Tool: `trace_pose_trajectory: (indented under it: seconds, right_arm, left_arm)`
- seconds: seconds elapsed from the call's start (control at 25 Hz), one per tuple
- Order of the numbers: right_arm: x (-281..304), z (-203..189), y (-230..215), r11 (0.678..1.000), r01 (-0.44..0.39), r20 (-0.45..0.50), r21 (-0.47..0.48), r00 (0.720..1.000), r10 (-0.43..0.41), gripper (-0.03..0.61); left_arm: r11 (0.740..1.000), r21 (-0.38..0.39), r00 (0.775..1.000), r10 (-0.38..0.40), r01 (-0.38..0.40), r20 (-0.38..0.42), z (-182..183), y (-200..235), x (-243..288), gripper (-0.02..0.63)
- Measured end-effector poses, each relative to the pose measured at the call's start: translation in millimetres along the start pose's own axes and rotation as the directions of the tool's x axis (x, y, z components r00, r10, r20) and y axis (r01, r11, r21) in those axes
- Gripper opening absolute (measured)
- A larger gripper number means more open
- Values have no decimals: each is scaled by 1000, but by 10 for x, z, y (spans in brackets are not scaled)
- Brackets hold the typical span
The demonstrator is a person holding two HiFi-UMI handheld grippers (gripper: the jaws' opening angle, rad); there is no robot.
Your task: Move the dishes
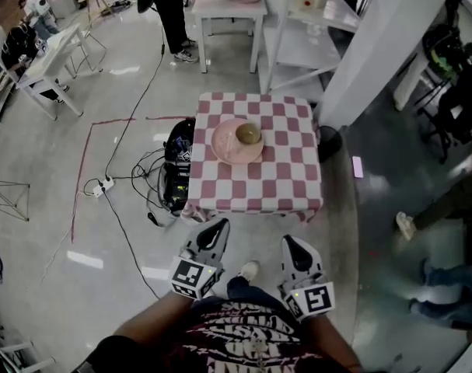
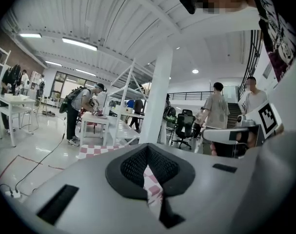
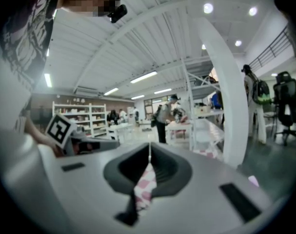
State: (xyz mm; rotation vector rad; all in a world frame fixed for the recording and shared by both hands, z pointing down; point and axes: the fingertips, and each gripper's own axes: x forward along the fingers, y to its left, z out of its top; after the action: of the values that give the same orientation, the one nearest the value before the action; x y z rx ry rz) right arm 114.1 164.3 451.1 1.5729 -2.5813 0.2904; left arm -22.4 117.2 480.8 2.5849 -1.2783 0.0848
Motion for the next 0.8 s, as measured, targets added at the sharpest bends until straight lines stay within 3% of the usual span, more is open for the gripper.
trace_pose_trajectory:
  seconds: [0.6,0.8]
  right_arm:
    - [18,151,-609,999,-34,51,22,998,33,34]
    - [-6,178,-631,999,-41,50,29,998,40,34]
  left_arm:
    - [997,15,997,69,-69,29,244,-176,420,26]
    - [998,20,997,66,-66,37,280,-234,440,26]
